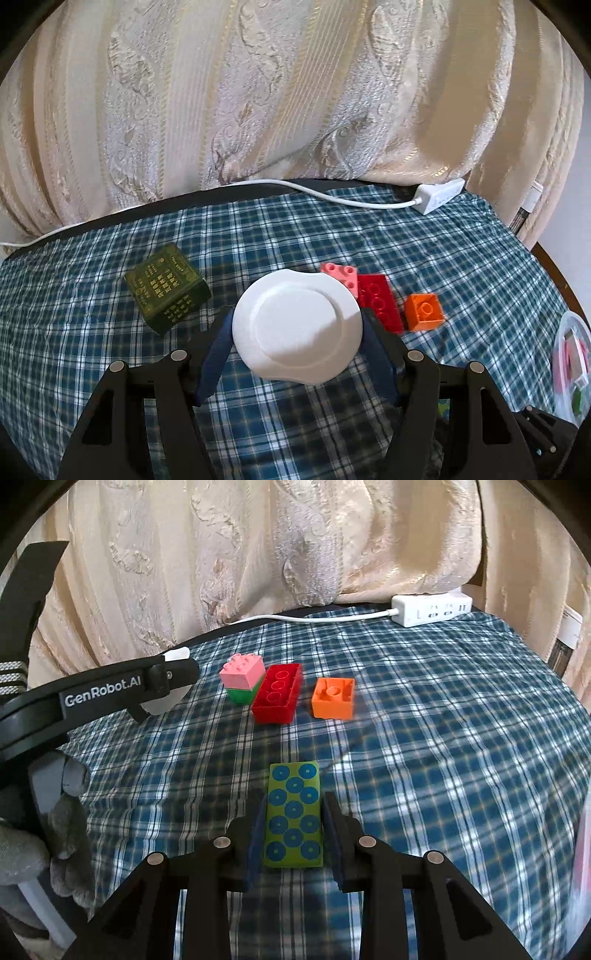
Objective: Organize objects
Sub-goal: 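Carry the white plate with the left tool while the right tool carries the dotted brick to the bowl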
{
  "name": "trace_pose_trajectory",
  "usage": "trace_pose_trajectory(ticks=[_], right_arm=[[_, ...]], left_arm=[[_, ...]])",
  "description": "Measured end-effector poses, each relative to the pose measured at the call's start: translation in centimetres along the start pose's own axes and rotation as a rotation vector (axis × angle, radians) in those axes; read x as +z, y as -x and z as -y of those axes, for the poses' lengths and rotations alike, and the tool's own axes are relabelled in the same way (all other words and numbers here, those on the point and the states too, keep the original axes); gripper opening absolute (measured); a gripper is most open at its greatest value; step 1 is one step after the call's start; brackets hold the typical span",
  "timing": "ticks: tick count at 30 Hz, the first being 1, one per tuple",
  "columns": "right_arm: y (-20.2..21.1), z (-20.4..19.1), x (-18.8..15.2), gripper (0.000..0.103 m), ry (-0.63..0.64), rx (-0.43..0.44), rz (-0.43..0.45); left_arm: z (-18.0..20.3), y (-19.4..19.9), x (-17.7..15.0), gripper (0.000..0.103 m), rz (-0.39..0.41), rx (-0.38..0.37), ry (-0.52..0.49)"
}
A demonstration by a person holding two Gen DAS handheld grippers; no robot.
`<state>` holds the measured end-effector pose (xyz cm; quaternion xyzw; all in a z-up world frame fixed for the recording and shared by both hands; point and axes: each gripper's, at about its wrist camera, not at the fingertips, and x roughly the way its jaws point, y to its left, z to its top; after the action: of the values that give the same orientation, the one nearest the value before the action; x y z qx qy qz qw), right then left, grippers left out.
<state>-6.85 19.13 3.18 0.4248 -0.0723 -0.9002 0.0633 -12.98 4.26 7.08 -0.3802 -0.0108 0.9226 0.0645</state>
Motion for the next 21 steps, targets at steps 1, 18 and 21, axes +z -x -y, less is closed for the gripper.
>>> trace_pose_trajectory(ticks=[1, 18, 21], right_arm=[[0.3, 0.1, -0.1, 0.032, -0.002, -0.001, 0.005], [5.7, 3.7, -2.2, 0.032, -0.088, -0.064, 0.074], [6.9, 4.6, -2.6, 0.032, -0.105, -0.084, 0.091]], left_arm=[[0.1, 0.1, 0.0, 0.068, 0.002, -0.002, -0.002], [4.4, 3.1, -0.7, 0.068, 0.054, -0.086, -0.104], [5.4, 3.8, -0.8, 0.068, 0.063, -0.104, -0.127]])
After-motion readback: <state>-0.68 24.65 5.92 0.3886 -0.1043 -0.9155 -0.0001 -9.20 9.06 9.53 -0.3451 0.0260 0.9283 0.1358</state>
